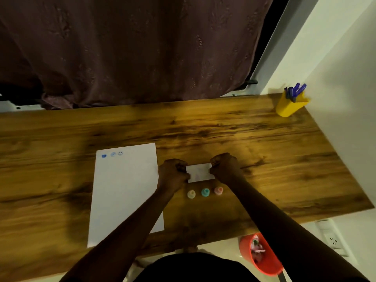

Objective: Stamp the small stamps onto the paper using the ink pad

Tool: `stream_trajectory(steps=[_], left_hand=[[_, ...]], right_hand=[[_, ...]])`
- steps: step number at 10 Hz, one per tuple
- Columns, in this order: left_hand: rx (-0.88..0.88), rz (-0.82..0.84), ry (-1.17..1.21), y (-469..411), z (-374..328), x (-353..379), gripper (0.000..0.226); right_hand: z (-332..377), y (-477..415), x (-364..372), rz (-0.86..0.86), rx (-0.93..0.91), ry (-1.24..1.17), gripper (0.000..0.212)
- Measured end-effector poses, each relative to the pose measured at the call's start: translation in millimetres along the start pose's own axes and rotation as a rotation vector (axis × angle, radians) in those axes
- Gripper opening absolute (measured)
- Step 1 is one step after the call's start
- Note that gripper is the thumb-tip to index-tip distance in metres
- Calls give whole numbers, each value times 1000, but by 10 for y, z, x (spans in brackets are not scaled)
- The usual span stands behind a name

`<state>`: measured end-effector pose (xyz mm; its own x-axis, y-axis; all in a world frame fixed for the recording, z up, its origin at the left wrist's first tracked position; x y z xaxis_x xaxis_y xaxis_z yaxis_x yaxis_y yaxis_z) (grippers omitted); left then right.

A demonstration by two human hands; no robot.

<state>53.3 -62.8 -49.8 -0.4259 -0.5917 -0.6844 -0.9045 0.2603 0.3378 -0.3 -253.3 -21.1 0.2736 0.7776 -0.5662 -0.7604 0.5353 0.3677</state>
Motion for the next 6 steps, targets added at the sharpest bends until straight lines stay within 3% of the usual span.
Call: stream_trajectory(steps=[6], left_hand=[[71,67,-93,-38,-54,-41,51]], right_hand=[[7,27,52,13,-16,114,28]])
Point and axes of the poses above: each hand's wrist, its own y-axis away from the middle knuckle, its own x-axis out of the palm, z = x × y, the point moved 2 cm from there along -y, towards the middle knuckle, and after that the axes turned 15 degrees about -y, right-handed, at the moved point
